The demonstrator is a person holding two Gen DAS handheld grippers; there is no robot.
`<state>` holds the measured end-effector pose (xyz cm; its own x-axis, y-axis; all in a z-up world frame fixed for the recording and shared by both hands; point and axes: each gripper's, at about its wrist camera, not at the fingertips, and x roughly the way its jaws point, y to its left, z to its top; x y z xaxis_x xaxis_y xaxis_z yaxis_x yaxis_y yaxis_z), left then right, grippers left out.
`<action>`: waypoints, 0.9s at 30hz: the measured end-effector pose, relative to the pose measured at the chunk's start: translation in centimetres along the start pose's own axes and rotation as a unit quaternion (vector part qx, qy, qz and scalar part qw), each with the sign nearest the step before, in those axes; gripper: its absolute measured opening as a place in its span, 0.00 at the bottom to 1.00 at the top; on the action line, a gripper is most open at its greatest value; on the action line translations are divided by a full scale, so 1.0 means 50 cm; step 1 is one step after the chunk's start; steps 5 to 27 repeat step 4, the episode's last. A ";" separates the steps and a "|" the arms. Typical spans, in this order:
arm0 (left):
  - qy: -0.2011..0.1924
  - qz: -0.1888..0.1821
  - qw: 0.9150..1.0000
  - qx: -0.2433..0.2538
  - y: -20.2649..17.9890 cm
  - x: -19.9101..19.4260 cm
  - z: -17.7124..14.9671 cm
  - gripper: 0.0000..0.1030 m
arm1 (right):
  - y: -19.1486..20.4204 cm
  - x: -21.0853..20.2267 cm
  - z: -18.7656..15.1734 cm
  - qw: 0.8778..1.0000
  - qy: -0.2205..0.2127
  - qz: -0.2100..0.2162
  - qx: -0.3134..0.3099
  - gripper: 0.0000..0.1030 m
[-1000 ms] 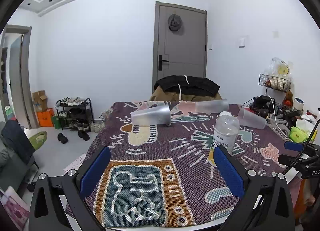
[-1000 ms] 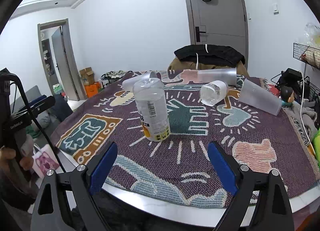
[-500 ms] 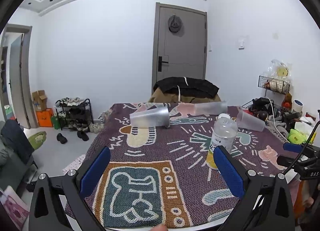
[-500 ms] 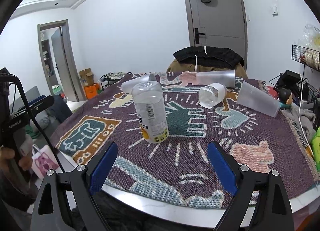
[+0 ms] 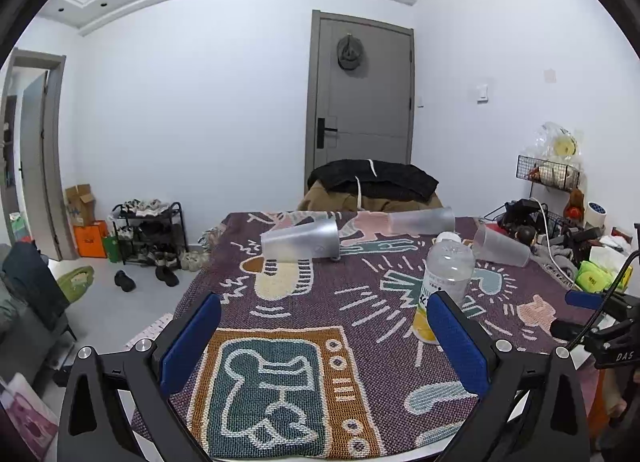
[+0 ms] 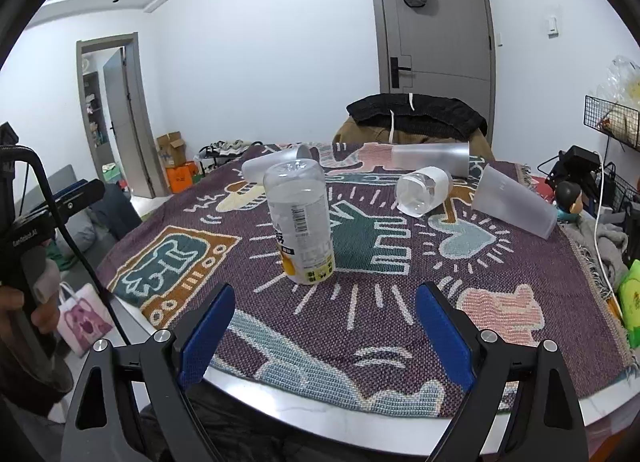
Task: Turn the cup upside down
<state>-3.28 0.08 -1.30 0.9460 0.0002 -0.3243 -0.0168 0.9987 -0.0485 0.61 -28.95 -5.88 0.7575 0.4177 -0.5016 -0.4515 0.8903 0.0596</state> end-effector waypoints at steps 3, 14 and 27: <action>-0.004 0.002 1.000 -0.003 0.005 -0.003 0.001 1.00 | 0.006 0.010 -0.003 1.000 0.009 0.001 -0.004 0.89; -0.005 0.003 1.000 -0.004 0.006 -0.003 0.002 1.00 | 0.008 0.011 -0.004 1.000 0.012 0.001 -0.005 0.89; -0.005 0.003 1.000 -0.004 0.006 -0.003 0.002 1.00 | 0.008 0.011 -0.004 1.000 0.012 0.001 -0.005 0.89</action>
